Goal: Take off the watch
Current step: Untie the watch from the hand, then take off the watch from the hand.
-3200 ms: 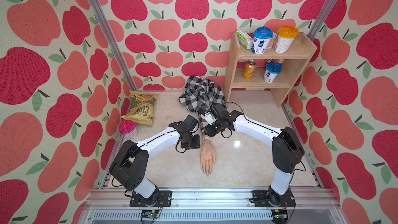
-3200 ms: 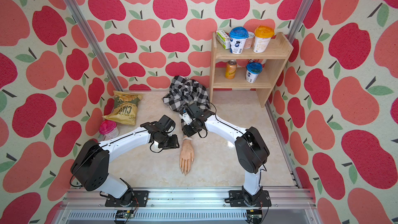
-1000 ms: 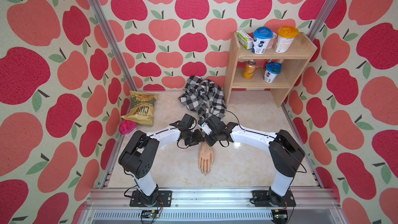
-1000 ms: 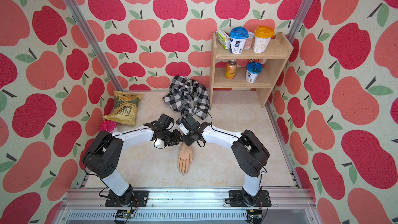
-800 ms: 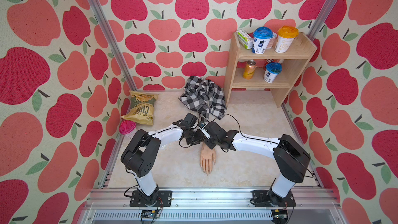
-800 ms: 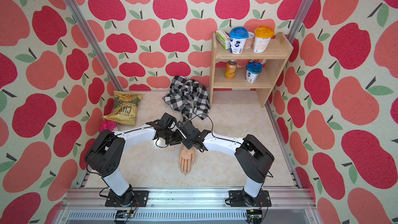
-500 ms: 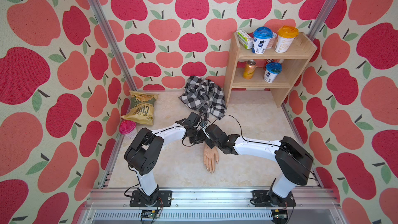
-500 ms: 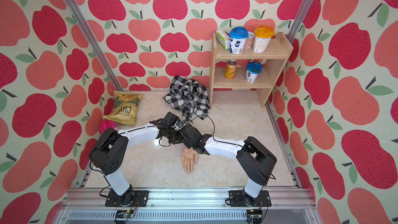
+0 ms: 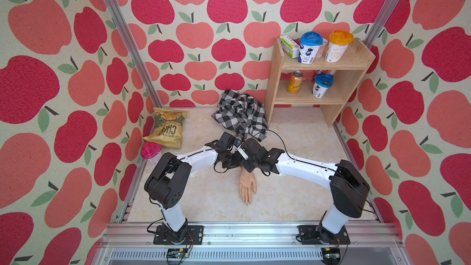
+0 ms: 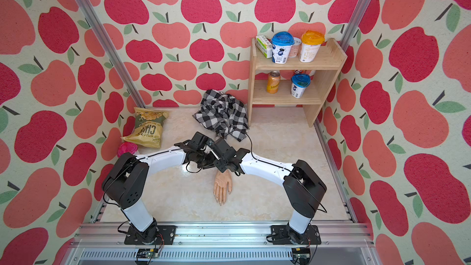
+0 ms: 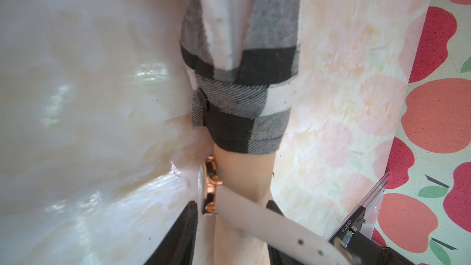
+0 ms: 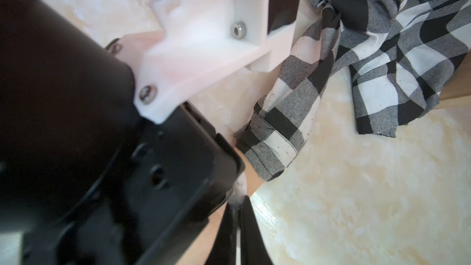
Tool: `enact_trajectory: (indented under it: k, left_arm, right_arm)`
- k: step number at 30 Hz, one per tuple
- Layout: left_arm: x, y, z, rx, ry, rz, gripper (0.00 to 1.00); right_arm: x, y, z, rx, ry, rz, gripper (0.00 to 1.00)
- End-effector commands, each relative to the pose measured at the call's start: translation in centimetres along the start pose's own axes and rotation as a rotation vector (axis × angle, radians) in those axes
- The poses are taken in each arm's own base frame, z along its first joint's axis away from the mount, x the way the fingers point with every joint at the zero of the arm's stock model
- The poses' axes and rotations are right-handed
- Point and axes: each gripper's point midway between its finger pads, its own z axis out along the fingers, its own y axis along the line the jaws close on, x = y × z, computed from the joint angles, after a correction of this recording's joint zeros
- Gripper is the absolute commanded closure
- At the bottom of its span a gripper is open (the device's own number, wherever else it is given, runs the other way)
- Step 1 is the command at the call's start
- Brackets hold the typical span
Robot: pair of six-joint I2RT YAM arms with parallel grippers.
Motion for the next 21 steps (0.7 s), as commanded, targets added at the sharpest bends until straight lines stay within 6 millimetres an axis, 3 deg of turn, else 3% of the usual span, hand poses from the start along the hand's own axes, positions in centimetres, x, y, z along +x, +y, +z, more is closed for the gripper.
enact_trajectory:
  k: [1, 7, 14, 18, 21]
  left_arm:
    - [-0.2, -0.7, 0.0, -0.023, -0.034, 0.096, 0.54]
    - [-0.2, -0.8, -1.3, -0.022, -0.085, 0.122, 0.53]
    - [-1.6, -1.7, -2.2, -0.021, -0.164, 0.209, 0.49]
    - [-1.8, -2.1, -2.5, 0.000, -0.186, 0.255, 0.49]
    - [-0.9, -1.1, -3.3, -0.027, -0.185, 0.229, 0.49]
  right_arm:
    - [-3.4, 2.2, -1.9, -0.132, -0.067, 0.040, 1.00]
    - [-4.2, 2.6, -3.2, -0.199, -0.084, 0.077, 1.00]
    - [-5.3, 4.0, -4.7, -0.308, -0.104, 0.076, 1.00]
    - [-5.1, 4.1, -4.1, -0.336, -0.072, 0.092, 1.00]
    - [-5.0, 3.6, -3.4, -0.336, -0.048, 0.131, 1.00]
